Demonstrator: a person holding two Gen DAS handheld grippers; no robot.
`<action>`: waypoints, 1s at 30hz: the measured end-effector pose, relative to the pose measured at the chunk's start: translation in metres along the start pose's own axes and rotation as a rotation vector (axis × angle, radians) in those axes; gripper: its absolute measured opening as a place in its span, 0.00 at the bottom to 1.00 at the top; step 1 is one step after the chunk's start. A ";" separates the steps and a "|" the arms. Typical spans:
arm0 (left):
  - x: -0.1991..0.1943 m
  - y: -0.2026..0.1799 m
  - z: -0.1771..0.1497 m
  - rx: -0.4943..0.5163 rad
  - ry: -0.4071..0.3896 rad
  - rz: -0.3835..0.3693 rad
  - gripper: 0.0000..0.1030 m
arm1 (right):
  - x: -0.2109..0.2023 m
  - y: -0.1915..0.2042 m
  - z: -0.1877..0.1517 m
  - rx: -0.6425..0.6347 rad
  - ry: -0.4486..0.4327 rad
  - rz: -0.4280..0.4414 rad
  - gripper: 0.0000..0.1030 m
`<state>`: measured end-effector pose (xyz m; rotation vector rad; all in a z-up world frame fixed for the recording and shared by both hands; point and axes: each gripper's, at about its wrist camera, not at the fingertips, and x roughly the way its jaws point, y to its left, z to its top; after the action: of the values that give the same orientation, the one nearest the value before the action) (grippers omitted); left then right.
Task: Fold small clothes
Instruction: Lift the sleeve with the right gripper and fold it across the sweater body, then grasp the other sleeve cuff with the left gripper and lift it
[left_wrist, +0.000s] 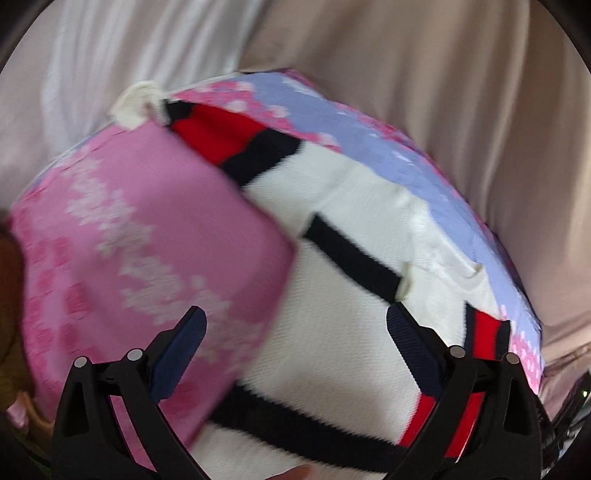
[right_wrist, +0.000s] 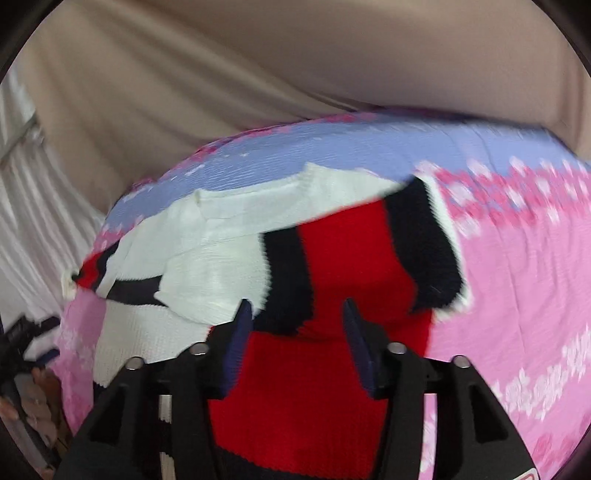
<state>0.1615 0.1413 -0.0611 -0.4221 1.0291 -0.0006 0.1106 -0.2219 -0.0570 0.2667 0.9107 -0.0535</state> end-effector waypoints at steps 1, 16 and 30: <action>0.001 -0.007 0.001 0.010 -0.002 -0.011 0.93 | 0.011 0.022 0.003 -0.071 0.000 0.024 0.68; -0.006 0.069 0.042 -0.060 -0.074 0.118 0.93 | 0.108 0.138 0.059 -0.139 0.035 0.225 0.00; 0.011 0.067 0.039 -0.048 -0.025 0.087 0.94 | 0.123 0.120 -0.006 -0.325 0.180 -0.031 0.36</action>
<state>0.1869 0.2141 -0.0760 -0.4200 1.0233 0.1074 0.2005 -0.0961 -0.1329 -0.0461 1.0860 0.0906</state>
